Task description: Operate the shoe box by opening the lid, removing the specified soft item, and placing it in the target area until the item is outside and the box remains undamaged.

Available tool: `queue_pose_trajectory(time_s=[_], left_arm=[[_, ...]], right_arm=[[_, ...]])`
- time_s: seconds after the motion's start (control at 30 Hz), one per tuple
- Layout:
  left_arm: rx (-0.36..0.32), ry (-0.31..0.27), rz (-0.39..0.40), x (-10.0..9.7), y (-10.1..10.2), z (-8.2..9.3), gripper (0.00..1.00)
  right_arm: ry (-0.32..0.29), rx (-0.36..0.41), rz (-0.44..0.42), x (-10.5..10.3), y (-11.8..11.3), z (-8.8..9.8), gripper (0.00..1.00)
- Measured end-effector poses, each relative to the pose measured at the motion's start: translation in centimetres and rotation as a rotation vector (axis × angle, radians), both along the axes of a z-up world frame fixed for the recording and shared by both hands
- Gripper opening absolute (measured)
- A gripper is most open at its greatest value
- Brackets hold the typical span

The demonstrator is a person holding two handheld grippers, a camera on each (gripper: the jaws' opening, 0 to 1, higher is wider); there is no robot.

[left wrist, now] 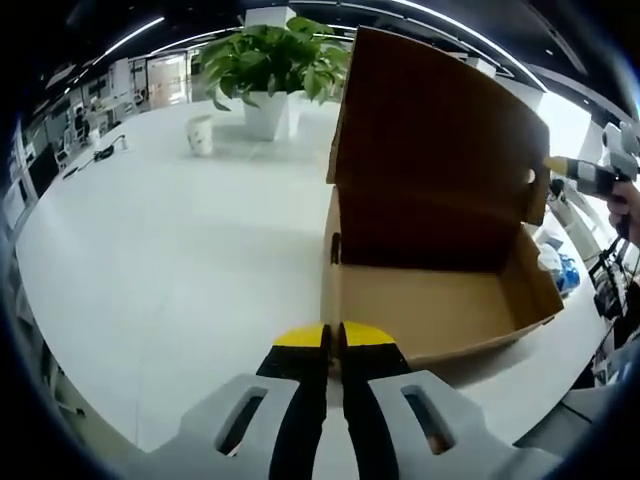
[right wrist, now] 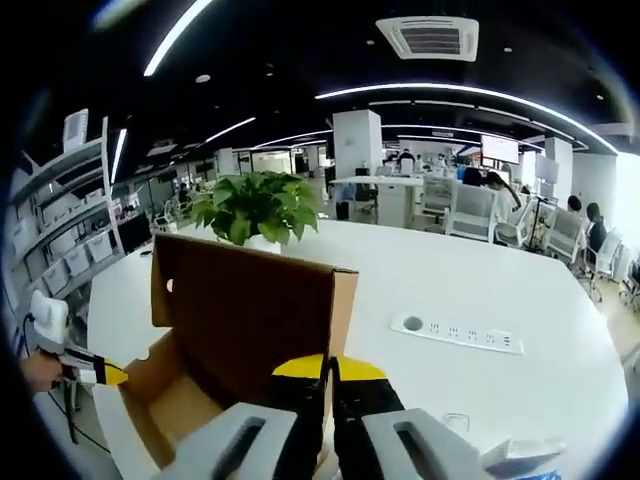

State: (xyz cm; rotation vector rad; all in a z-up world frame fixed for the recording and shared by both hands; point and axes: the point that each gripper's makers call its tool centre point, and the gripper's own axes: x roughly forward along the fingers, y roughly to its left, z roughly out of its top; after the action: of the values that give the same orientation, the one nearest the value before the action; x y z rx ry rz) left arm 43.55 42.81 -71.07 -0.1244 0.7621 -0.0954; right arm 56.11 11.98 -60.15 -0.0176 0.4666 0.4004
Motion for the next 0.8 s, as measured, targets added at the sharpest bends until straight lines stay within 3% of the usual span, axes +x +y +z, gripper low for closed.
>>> queue_pose_trajectory(time_s=[0.8], left_arm=[[-0.002,0.004,-0.006,-0.1,-0.1,-0.1,0.02]], right_arm=[[-0.031,0.009,0.010,-2.4,0.1,0.0,0.00]])
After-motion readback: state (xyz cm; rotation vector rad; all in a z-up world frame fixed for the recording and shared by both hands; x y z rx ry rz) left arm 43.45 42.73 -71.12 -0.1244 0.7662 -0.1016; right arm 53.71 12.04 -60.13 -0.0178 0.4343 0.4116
